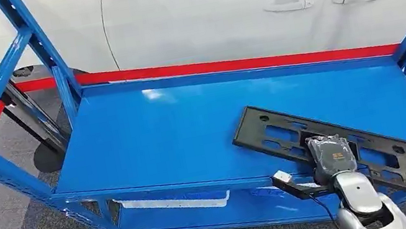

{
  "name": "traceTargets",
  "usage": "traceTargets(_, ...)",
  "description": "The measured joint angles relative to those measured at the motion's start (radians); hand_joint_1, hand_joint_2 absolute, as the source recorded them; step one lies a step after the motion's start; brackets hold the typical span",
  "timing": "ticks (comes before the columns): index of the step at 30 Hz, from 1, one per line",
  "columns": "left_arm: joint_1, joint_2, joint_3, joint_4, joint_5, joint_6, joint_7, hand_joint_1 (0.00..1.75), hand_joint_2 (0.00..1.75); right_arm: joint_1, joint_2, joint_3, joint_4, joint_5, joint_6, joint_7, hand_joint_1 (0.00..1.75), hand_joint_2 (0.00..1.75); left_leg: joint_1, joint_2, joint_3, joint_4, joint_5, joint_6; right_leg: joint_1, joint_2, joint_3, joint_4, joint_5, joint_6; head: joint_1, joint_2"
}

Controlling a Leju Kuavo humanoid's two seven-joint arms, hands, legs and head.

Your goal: Take the parts from the cabinet and place them on the table.

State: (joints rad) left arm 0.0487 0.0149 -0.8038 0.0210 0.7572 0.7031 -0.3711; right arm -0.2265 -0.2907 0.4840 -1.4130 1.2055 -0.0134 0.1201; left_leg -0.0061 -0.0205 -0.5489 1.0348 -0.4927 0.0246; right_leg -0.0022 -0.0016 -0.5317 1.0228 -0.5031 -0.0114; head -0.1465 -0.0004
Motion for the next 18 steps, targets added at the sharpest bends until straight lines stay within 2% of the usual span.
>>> traceTargets(2, 0.000, -0.004, -0.009, 0.000, -0.014, 0.000, 0.063, 0.00, 0.00, 0.014, -0.001, -0.022, -0.010, -0.002, -0.005, -0.013, 1.75, 1.75, 0.001, 0.000, 0.001, 0.000, 0.000, 0.000, 0.002, 0.000, 0.001, 0.000, 0.000, 0.000, 0.000, 0.000)
traceTargets(6, -0.001, -0.009, -0.019, 0.000, -0.018, 0.000, 0.082, 0.00, 0.00, 0.034, -0.005, -0.042, -0.024, -0.003, -0.008, -0.017, 1.75, 1.75, 0.005, 0.001, 0.003, 0.000, 0.000, 0.000, 0.005, 0.001, 0.002, 0.000, 0.000, 0.000, 0.000, 0.000)
traceTargets(7, -0.001, -0.013, -0.019, 0.000, -0.037, 0.000, 0.105, 0.00, 1.75, 0.038, -0.006, -0.045, -0.029, -0.009, -0.008, -0.014, 1.75, 1.75, 0.006, 0.001, 0.003, 0.000, 0.000, 0.000, 0.006, 0.000, 0.003, 0.000, 0.000, 0.000, 0.000, 0.000)
traceTargets(9, -0.004, -0.029, -0.021, 0.000, -0.065, 0.000, 0.146, 0.00, 1.75, 0.047, -0.012, -0.046, -0.043, -0.014, -0.008, -0.012, 1.75, 1.75, 0.006, 0.000, 0.004, 0.000, 0.000, 0.000, 0.006, 0.000, 0.003, 0.001, 0.000, 0.000, 0.000, 0.000)
traceTargets(13, -0.007, -0.075, -0.029, 0.000, -0.069, 0.000, 0.185, 0.00, 1.75, 0.064, -0.022, -0.052, -0.069, -0.018, -0.014, -0.043, 1.75, 1.75, 0.006, 0.002, 0.004, 0.000, 0.000, 0.000, 0.007, 0.001, 0.003, 0.001, 0.000, 0.000, 0.000, 0.000)
traceTargets(18, -0.020, -0.129, -0.058, 0.000, -0.090, -0.021, 0.297, 0.00, 1.75, 0.071, -0.022, -0.051, -0.112, -0.027, -0.039, -0.090, 1.75, 1.75, 0.006, 0.002, 0.002, 0.000, 0.000, 0.000, 0.007, 0.002, 0.002, 0.002, 0.000, 0.000, 0.000, 0.000)
